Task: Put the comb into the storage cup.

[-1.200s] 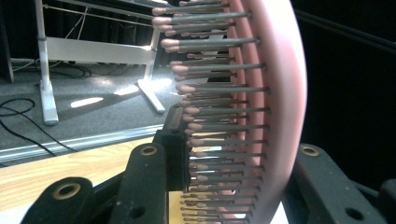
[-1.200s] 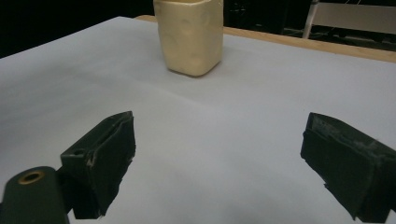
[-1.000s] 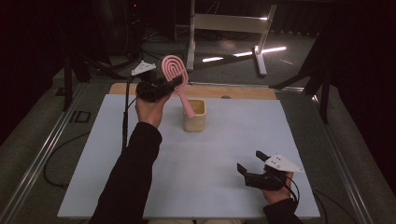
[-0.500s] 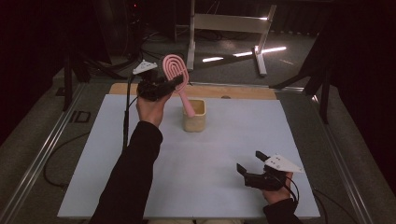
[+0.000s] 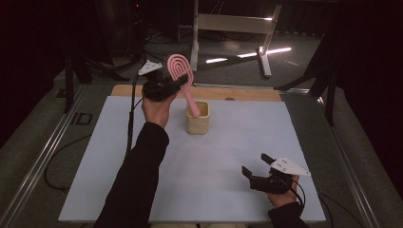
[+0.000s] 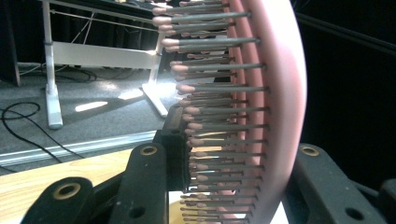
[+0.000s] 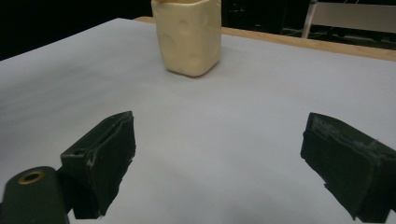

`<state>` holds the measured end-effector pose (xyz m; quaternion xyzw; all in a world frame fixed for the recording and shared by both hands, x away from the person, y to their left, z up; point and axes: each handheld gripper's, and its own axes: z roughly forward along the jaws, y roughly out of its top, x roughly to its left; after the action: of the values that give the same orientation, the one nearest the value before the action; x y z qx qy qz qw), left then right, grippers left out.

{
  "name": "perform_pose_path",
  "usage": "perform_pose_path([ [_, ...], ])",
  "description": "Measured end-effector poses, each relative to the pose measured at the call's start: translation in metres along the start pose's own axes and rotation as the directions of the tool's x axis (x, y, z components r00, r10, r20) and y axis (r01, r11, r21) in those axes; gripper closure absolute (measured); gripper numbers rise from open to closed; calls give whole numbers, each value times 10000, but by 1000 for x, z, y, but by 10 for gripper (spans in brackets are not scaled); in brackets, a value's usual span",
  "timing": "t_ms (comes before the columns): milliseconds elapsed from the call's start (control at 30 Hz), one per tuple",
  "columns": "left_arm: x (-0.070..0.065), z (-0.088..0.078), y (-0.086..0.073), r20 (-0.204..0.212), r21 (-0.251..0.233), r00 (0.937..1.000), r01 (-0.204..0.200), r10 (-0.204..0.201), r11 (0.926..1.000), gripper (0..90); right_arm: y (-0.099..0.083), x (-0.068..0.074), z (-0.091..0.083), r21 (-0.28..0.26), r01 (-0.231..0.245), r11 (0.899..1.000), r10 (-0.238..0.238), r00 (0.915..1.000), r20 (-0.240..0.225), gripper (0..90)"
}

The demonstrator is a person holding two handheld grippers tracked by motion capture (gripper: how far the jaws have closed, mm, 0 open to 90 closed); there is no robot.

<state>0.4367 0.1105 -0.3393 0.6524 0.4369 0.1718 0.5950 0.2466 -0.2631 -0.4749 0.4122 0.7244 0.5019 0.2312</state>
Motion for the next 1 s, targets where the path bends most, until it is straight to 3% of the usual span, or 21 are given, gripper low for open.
perform_pose_path([
  [267, 1, 4, -3, -162, 42, 9998, -67, 67, 10000, 640, 0, 0, 0, -4, -14, 10000, 14, 10000, 5, 99],
  [1000, -1, 9, -7, -128, 21, 9997, -192, 193, 9998, 640, -1, -2, -1, 15, -51, 10000, 51, 10000, 33, 99],
])
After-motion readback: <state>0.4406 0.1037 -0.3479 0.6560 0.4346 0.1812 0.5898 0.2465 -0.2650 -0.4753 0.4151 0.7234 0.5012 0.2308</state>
